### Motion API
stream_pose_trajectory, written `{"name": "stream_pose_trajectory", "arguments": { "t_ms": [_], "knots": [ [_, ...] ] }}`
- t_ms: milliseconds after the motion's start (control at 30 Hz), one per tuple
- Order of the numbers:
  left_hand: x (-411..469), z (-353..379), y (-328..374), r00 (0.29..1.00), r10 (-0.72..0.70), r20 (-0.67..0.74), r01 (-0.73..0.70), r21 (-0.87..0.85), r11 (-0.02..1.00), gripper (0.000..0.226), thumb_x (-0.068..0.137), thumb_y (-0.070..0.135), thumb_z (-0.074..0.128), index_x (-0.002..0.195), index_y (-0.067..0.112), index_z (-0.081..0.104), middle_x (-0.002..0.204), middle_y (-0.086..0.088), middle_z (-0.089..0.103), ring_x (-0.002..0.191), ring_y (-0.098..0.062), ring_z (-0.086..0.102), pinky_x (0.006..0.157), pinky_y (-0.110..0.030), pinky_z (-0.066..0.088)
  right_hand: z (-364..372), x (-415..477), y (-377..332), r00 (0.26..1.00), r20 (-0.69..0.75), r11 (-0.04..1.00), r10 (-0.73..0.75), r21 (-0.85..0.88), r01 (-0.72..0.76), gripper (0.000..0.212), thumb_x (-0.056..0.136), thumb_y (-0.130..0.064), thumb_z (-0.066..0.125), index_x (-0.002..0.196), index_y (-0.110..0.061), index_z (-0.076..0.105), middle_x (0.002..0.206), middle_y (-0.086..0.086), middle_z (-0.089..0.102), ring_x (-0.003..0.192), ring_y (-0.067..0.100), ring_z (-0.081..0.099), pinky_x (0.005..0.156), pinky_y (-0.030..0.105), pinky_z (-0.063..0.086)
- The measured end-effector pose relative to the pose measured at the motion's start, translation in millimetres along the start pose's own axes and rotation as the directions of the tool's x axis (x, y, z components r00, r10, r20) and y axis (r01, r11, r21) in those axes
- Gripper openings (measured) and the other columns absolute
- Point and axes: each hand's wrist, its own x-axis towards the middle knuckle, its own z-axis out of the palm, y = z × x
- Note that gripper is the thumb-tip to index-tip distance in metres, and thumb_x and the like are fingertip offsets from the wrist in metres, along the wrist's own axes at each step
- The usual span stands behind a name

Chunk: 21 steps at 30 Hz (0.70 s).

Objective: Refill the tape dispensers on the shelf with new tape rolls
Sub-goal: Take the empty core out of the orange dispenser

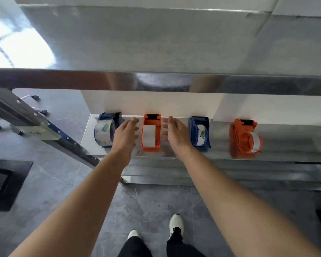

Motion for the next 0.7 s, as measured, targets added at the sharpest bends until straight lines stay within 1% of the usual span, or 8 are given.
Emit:
{"name": "stream_pose_trajectory", "arguments": {
  "t_ms": [133, 233, 300, 433, 500, 567, 633, 700],
  "knots": [
    [2, 11, -11, 0.999, -0.028, -0.022, 0.028, -0.002, 1.000, 0.033, 0.108, 0.044, 0.052, 0.128, 0.026, 0.071, 0.119, 0.004, 0.071, 0.118, -0.024, 0.064, 0.094, -0.038, 0.050, -8, 9, 13, 0.998, 0.057, 0.999, 0.031, -0.046, -0.028, 0.039, 0.108, -0.053, 0.032, 0.104, -0.032, 0.065, 0.103, -0.013, 0.065, 0.104, 0.016, 0.065, 0.101, 0.046, 0.053],
    [4, 20, -15, 1.000, -0.030, -0.010, 0.030, 0.010, 1.000, 0.034, 0.109, 0.042, 0.052, 0.131, 0.025, 0.070, 0.119, 0.002, 0.072, 0.111, -0.019, 0.066, 0.072, -0.028, 0.050, -8, 16, 22, 0.995, 0.065, 0.996, 0.080, -0.034, -0.078, 0.040, 0.107, -0.055, 0.032, 0.102, -0.034, 0.065, 0.107, -0.009, 0.066, 0.106, 0.018, 0.065, 0.097, 0.053, 0.056],
    [7, 26, -19, 1.000, -0.026, -0.001, 0.026, 0.047, 0.999, 0.040, 0.109, 0.044, 0.051, 0.138, 0.023, 0.068, 0.129, 0.000, 0.069, 0.115, -0.020, 0.064, 0.069, -0.027, 0.048, -8, 21, 26, 0.990, 0.068, 0.993, 0.122, -0.009, -0.121, 0.042, 0.105, -0.058, 0.033, 0.108, -0.035, 0.067, 0.111, -0.010, 0.067, 0.108, 0.019, 0.065, 0.091, 0.056, 0.059],
    [8, 31, -28, 0.994, 0.091, 0.068, -0.106, 0.256, 0.961, 0.040, 0.109, 0.044, 0.054, 0.143, 0.026, 0.065, 0.134, 0.002, 0.067, 0.110, -0.012, 0.065, 0.070, -0.017, 0.052, -6, 23, 33, 0.982, 0.064, 0.983, 0.175, 0.037, -0.177, 0.045, 0.107, -0.056, 0.033, 0.121, -0.029, 0.067, 0.115, -0.006, 0.067, 0.108, 0.019, 0.065, 0.090, 0.056, 0.059],
    [14, 32, -31, 0.982, 0.173, 0.081, -0.191, 0.419, 0.888, 0.041, 0.106, 0.040, 0.060, 0.146, 0.029, 0.062, 0.140, 0.002, 0.060, 0.112, -0.011, 0.062, 0.084, -0.020, 0.056, -4, 25, 33, 0.972, 0.074, 0.972, 0.224, 0.060, -0.228, 0.045, 0.109, -0.051, 0.033, 0.123, -0.025, 0.066, 0.110, -0.001, 0.067, 0.101, 0.020, 0.067, 0.090, 0.056, 0.060],
    [20, 32, -32, 0.970, 0.219, 0.102, -0.237, 0.578, 0.781, 0.045, 0.102, 0.033, 0.069, 0.146, 0.027, 0.063, 0.145, 0.000, 0.055, 0.123, -0.016, 0.059, 0.098, -0.024, 0.048, 2, 26, 35, 0.958, 0.080, 0.956, 0.275, 0.086, -0.281, 0.042, 0.110, -0.049, 0.033, 0.117, -0.023, 0.066, 0.106, 0.006, 0.069, 0.096, 0.025, 0.070, 0.086, 0.053, 0.062],
    [23, 31, -32, 0.962, 0.248, 0.118, -0.264, 0.648, 0.714, 0.050, 0.095, 0.028, 0.078, 0.143, 0.024, 0.065, 0.143, 0.002, 0.054, 0.119, -0.014, 0.055, 0.098, -0.020, 0.039, 8, 25, 40, 0.951, 0.093, 0.947, 0.295, 0.102, -0.304, 0.040, 0.111, -0.047, 0.032, 0.107, -0.025, 0.066, 0.105, 0.007, 0.072, 0.097, 0.025, 0.072, 0.086, 0.049, 0.063],
    [25, 30, -33, 0.955, 0.277, 0.108, -0.278, 0.657, 0.701, 0.053, 0.090, 0.026, 0.084, 0.140, 0.023, 0.068, 0.138, 0.002, 0.056, 0.111, -0.010, 0.050, 0.097, -0.020, 0.038, 14, 26, 47, 0.948, 0.091, 0.942, 0.305, 0.119, -0.315, 0.039, 0.111, -0.042, 0.034, 0.098, -0.025, 0.066, 0.106, 0.011, 0.075, 0.097, 0.025, 0.074, 0.087, 0.047, 0.063]
  ]
}}
